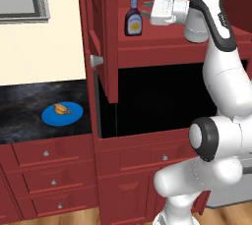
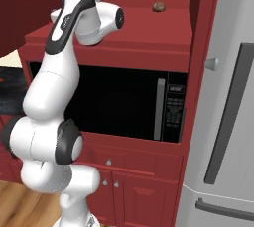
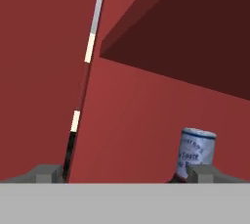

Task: Pick the chicken drumstick from the plate and place it on the cutting board. Then pick the condiment bottle from the cabinet and place it next to the cutting board.

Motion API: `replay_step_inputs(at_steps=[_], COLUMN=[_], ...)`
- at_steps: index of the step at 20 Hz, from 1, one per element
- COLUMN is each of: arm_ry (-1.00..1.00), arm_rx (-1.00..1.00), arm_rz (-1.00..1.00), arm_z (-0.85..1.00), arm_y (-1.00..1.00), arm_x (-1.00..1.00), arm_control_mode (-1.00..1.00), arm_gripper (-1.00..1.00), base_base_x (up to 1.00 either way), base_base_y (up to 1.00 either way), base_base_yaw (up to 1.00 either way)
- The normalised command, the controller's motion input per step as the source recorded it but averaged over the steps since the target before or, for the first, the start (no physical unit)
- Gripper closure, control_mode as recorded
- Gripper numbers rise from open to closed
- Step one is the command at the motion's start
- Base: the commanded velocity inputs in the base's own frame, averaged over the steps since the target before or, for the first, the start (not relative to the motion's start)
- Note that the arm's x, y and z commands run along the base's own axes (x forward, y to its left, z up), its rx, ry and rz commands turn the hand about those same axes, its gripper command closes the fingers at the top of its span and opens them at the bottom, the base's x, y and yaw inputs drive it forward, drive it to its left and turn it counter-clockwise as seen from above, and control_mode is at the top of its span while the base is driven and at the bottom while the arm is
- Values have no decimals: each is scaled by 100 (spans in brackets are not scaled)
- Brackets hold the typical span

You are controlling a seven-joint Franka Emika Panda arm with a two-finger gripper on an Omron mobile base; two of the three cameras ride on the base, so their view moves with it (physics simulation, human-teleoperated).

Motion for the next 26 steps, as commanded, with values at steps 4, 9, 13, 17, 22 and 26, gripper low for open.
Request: replay_step_inputs(at_steps=[4, 9, 13, 17, 22, 26], arm_ry=[0, 0, 0, 0, 0, 0], arm_rx=[0, 0, 0, 0, 0, 0], arm_rz=[0, 0, 0, 0, 0, 0], arm_z=[0, 0, 0, 0, 0, 0], arm_y=[6, 5, 4, 4, 6, 5], arm_x=[23, 23, 22, 22, 21, 22], arm_control_mode=[-100, -100, -100, -100, -100, -100], arm_gripper=[-100, -100, -100, -100, -100, -100], base_base_x=[0, 0, 0, 0, 0, 0], base_base_y=[0, 0, 0, 0, 0, 0], base_base_yaw=[0, 0, 0, 0, 0, 0])
